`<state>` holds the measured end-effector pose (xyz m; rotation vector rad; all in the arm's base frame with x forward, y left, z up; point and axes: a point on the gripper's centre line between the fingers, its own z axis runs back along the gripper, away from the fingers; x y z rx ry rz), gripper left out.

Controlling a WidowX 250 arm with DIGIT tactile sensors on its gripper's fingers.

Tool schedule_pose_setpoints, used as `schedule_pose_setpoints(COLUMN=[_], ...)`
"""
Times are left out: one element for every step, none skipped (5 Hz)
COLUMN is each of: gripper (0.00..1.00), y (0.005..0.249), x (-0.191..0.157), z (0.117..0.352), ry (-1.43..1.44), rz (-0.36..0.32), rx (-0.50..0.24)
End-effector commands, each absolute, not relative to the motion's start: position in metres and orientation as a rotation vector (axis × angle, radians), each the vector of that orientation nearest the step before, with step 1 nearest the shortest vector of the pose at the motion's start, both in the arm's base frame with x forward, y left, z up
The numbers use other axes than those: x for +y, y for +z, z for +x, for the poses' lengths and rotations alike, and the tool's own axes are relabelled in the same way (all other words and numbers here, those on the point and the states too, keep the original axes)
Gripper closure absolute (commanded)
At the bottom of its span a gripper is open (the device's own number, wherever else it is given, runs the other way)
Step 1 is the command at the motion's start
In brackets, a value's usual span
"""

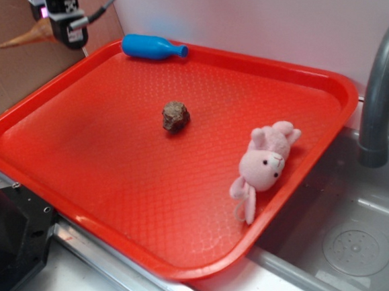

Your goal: Grab the shell.

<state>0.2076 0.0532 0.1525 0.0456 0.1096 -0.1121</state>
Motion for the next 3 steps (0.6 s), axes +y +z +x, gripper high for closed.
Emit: schedule_pose_setpoints(gripper=[1.00,1.00,1.00], y=[0.1929,0.1986,0.1935], x=[0.0554,0.0562,0.0586], z=[0.1964,0.1939,0.1926], ry=[0.147,0.178,0.234], rz=[0.086,0.005,-0.033], rx=[-0.096,-0.080,-0.045])
